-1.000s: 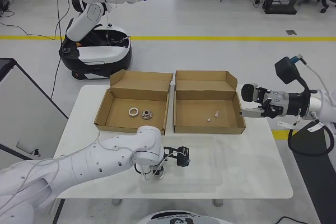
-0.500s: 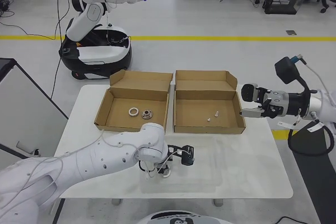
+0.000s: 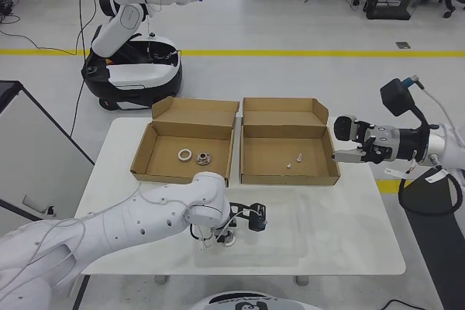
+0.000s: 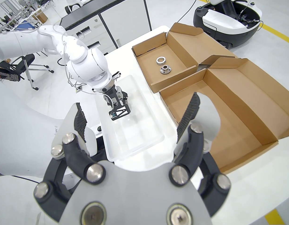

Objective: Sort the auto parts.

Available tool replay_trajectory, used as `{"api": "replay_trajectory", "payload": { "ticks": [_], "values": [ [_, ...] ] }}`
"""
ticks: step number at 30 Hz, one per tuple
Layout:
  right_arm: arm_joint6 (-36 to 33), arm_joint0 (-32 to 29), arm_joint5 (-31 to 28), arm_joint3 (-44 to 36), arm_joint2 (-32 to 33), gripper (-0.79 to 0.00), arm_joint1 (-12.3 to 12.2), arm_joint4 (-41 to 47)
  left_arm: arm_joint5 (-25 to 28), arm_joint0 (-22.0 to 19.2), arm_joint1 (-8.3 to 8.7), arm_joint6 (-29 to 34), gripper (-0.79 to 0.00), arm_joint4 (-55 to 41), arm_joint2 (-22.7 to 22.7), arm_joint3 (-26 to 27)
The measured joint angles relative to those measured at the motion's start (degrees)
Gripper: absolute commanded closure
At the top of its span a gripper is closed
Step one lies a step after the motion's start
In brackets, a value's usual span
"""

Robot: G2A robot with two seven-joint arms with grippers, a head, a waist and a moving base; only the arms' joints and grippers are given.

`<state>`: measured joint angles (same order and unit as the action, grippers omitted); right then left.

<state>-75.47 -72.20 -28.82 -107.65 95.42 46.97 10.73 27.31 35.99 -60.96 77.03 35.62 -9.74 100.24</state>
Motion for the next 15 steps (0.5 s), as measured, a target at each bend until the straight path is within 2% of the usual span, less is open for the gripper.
{"api": "replay_trajectory", "payload": {
  "ticks": [7,15],
  "values": [
    [0.0,0.0,0.0,0.0,0.0,-0.785,0.0,0.0,0.1,-0.3,-0.02,-0.1,-0.289,-0.4,0.0,-0.3],
    [0.0,0.0,0.0,0.0,0.0,-0.785,0.0,0.0,-0.7,0.0,-1.05,0.7,-0.271,-0.8,0.0,-1.4]
  ]
}}
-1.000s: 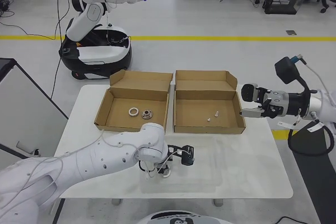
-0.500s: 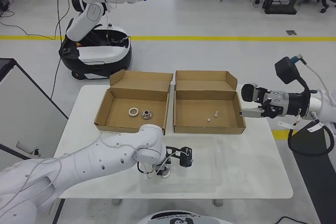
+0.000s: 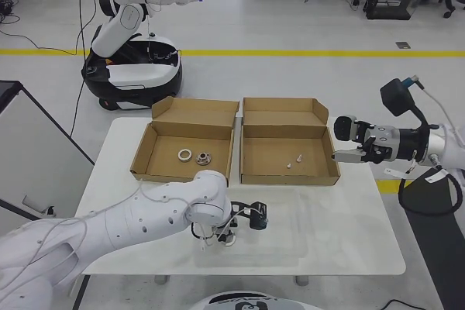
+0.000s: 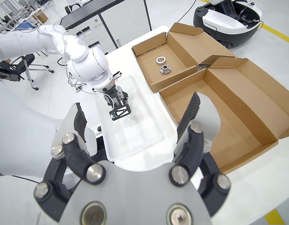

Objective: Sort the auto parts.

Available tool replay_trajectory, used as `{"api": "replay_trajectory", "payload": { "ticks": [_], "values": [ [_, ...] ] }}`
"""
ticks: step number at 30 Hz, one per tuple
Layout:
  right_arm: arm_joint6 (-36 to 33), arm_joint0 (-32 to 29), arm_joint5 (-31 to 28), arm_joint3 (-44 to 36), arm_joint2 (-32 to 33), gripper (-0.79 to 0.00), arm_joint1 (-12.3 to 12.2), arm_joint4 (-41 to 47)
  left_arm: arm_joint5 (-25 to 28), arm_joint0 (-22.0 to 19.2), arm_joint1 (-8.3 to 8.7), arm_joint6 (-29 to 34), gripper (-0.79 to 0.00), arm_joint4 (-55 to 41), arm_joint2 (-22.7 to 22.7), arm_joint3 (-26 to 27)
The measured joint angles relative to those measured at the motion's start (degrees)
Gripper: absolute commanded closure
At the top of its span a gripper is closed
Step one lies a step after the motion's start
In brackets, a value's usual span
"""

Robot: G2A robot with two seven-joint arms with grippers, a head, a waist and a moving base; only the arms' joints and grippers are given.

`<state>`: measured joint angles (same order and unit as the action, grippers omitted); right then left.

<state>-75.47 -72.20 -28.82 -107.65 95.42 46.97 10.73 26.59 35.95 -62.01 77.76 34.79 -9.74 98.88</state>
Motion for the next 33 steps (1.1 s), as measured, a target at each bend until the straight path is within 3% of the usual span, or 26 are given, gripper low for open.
{"api": "replay_trajectory", "payload": {
  "ticks": [11,26,29,30,33],
  "values": [
    [0.0,0.0,0.0,0.0,0.0,-0.785,0.0,0.0,-0.7,0.3,-1.45,0.7,-0.259,0.0,0.0,-1.7],
    [0.0,0.0,0.0,0.0,0.0,-0.785,0.0,0.0,-1.0,0.1,-1.89,1.0,-0.231,-0.1,0.0,-2.1],
    [0.0,0.0,0.0,0.0,0.0,-0.785,0.0,0.0,-0.7,0.3,-2.10,0.7,-0.151,0.2,0.0,-2.6],
    [0.0,0.0,0.0,0.0,0.0,-0.785,0.0,0.0,-0.7,0.3,-2.17,0.7,-0.006,0.3,0.0,-2.7],
    [0.0,0.0,0.0,0.0,0.0,-0.785,0.0,0.0,-0.6,0.3,-2.33,0.6,0.000,0.4,0.0,-3.3]
  ]
}}
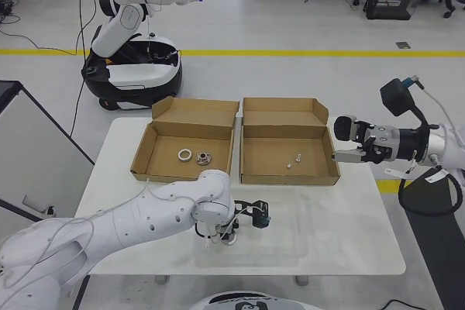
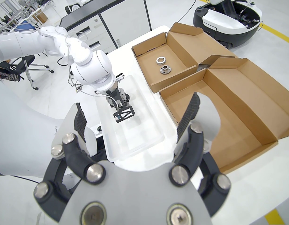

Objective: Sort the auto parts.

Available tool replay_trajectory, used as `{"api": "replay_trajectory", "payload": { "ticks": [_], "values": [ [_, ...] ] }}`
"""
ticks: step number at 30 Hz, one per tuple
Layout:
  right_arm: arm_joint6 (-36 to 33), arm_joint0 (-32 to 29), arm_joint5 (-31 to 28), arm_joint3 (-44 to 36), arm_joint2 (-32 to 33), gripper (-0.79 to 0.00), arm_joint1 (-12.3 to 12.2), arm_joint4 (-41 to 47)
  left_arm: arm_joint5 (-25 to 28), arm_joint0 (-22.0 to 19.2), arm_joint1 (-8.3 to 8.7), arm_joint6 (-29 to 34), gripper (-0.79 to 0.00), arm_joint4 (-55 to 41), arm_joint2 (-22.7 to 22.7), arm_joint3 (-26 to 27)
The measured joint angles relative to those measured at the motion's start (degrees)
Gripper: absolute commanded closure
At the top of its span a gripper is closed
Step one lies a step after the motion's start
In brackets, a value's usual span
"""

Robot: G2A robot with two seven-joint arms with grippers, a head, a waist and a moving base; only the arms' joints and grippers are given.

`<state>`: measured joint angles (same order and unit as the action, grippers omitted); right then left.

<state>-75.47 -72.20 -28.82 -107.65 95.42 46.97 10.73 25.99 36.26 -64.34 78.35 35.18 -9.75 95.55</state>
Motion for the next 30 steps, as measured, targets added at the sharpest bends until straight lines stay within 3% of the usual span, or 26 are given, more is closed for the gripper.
{"api": "replay_trajectory", "payload": {
  "ticks": [10,16,26,30],
  "values": [
    [0.0,0.0,0.0,0.0,0.0,-0.785,0.0,0.0,-1.0,-3.1,1.12,1.0,0.000,-3.5,0.0,2.4],
    [0.0,0.0,0.0,0.0,0.0,-0.785,0.0,0.0,-2.7,-8.3,3.65,2.7,0.000,-9.0,0.0,8.0],
    [0.0,0.0,0.0,0.0,0.0,-0.785,0.0,0.0,-2.2,-16.1,9.71,2.2,0.000,-14.7,0.0,16.2],
    [0.0,0.0,0.0,0.0,0.0,-0.785,0.0,0.0,-2.1,-16.1,9.78,2.1,0.000,-14.7,0.0,16.3]
  ]
}}
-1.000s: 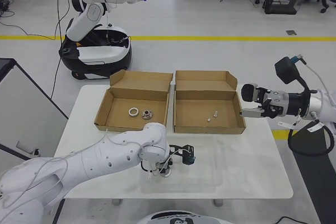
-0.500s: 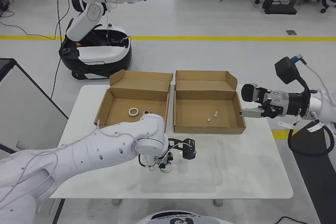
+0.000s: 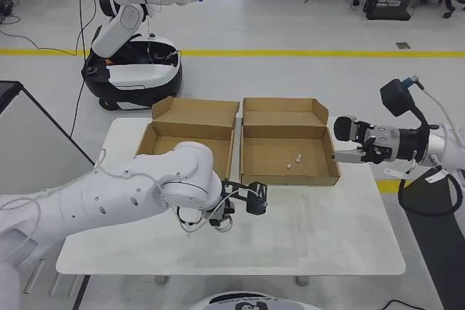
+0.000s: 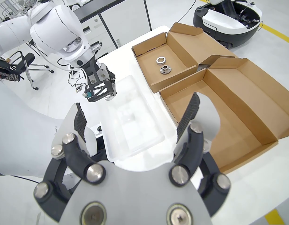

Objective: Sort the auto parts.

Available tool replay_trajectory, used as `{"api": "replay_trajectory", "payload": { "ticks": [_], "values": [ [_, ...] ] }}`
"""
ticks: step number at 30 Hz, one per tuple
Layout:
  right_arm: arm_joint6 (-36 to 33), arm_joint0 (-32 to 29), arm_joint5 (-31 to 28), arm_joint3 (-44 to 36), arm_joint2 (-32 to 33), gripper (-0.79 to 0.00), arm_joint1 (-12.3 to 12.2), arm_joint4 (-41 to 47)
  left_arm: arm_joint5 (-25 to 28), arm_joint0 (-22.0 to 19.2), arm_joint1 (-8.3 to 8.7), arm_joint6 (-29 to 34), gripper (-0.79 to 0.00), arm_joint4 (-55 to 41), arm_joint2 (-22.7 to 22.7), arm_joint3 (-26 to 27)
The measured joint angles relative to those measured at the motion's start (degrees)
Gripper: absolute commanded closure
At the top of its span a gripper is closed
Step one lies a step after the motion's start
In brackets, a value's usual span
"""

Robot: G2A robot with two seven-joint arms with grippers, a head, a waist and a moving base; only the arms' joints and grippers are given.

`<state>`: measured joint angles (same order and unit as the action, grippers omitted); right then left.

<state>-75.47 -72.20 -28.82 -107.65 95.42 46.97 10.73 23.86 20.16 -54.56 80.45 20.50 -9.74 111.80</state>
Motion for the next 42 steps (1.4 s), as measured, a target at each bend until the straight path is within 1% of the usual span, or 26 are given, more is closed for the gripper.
{"api": "replay_trajectory", "payload": {
  "ticks": [9,10,12,14,17,22,25,31,38,42],
  "values": [
    [0.0,0.0,0.0,0.0,0.0,-0.785,0.0,0.0,-0.2,0.2,0.01,-0.1,0.000,0.2,0.0,-0.2],
    [0.0,0.0,0.0,0.0,0.0,-0.785,0.0,0.0,-0.5,0.7,0.06,-0.5,0.000,0.9,-0.1,-0.6],
    [0.0,0.0,0.0,0.0,0.0,-0.785,0.0,0.0,-0.4,1.7,0.33,-3.4,0.000,1.9,-1.3,-1.3],
    [0.0,0.0,0.0,0.0,0.0,-0.785,0.0,0.0,0.5,1.8,0.93,-7.2,0.000,2.0,-3.5,-2.1],
    [0.0,0.0,0.0,0.0,0.0,-0.785,0.0,0.0,1.5,2.3,2.08,-10.8,0.000,1.3,-6.6,-3.3],
    [0.0,0.0,0.0,0.0,0.0,-0.785,0.0,0.0,4.1,4.2,4.14,-13.5,0.000,0.0,-10.5,-5.8],
    [0.0,0.0,0.0,0.0,0.0,-0.785,0.0,0.0,6.5,6.3,5.40,-15.9,0.000,-2.0,-12.6,-8.0],
    [0.0,0.0,0.0,0.0,0.0,-0.785,0.0,0.0,14.0,10.7,7.74,-21.7,0.000,-7.4,-16.8,-12.4],
    [0.0,0.0,0.0,0.0,0.0,-0.785,0.0,0.0,25.6,15.7,10.22,-27.3,0.000,-16.2,-21.2,-16.0],
    [0.0,0.0,0.0,0.0,0.0,-0.785,0.0,0.0,31.1,17.6,11.30,-31.0,0.000,-21.0,-22.3,-16.9]
  ]
}}
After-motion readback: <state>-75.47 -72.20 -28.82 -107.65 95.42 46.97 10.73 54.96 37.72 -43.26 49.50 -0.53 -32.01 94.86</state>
